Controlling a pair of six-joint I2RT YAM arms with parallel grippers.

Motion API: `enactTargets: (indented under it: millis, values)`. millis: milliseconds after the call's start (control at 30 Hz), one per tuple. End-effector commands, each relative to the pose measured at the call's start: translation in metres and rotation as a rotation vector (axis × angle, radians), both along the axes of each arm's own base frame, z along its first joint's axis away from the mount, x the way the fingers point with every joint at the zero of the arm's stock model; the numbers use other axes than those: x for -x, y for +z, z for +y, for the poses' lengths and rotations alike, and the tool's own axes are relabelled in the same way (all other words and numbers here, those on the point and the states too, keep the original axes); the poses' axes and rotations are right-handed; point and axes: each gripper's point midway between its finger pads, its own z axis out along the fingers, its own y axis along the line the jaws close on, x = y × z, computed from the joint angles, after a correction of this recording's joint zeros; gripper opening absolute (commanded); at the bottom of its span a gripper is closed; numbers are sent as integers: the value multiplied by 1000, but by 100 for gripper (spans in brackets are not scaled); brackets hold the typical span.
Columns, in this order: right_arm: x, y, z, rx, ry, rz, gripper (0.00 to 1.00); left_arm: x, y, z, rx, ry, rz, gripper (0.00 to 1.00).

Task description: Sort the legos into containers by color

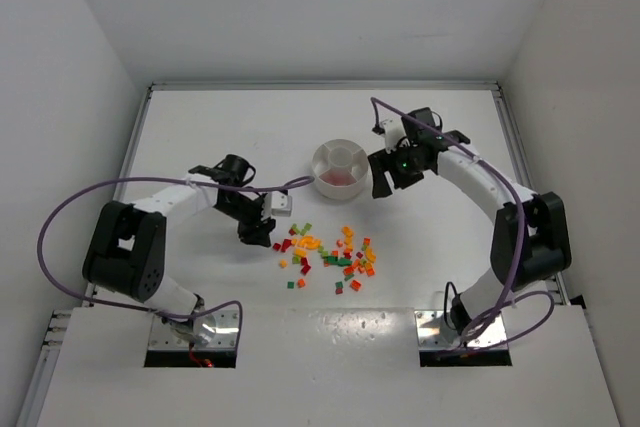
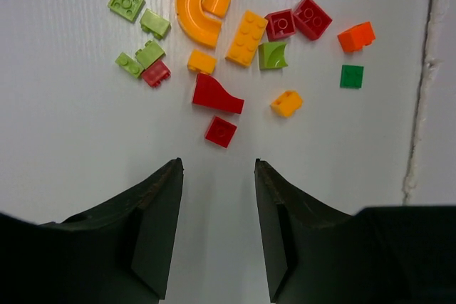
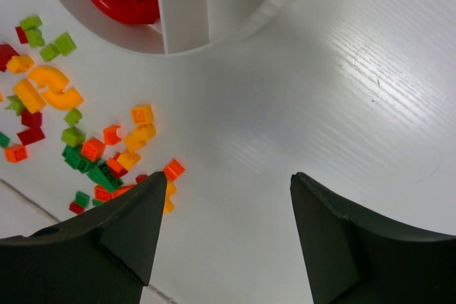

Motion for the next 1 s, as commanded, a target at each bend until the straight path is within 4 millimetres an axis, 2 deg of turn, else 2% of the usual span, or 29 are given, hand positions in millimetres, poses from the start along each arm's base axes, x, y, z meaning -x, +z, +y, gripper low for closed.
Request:
enactTargets:
  millis: [0, 167, 433, 600, 767, 967]
  values:
    - [-4, 19, 7, -132, -41, 33, 70, -9, -11, -9, 22, -119, -88, 50]
    - [-10, 23, 0, -161, -65, 41, 70, -9, -23, -7, 7, -231, -149, 49]
    - [-20, 25, -14, -177, -101, 36, 70, -5, -35, -14, -24, -294, -150, 49]
    - [-21, 25, -17, -185, -108, 37, 70, -8, -40, -21, -65, -299, -171, 49]
    - [-24, 26, -20, -184, -109, 23, 70, -9, -47, -21, -90, -278, -154, 43]
    - [-23, 21, -23, -182, -119, 31, 69, -10, -49, -20, -127, -277, -163, 25]
